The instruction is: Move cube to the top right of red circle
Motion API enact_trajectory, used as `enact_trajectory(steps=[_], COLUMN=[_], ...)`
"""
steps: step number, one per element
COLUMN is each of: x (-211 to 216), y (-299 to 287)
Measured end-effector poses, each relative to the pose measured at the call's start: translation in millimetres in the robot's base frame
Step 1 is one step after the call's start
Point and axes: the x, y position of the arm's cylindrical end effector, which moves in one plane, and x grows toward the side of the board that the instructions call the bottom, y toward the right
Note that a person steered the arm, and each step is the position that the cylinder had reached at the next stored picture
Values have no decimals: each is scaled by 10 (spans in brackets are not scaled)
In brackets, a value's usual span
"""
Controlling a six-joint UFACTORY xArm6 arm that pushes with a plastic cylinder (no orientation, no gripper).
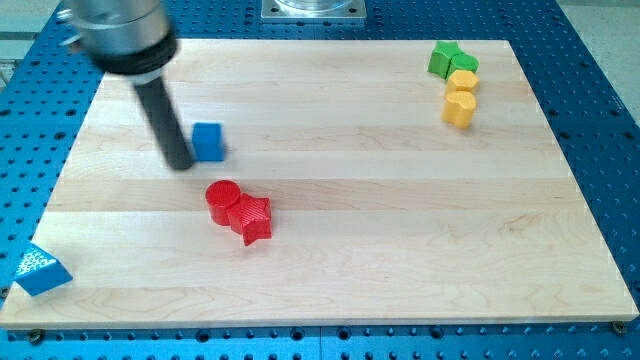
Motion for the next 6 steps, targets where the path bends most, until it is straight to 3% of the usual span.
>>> enact_trajectory(steps=[1,3,5,6], x=[138,-417,-103,-511], y=[582,501,1464,948])
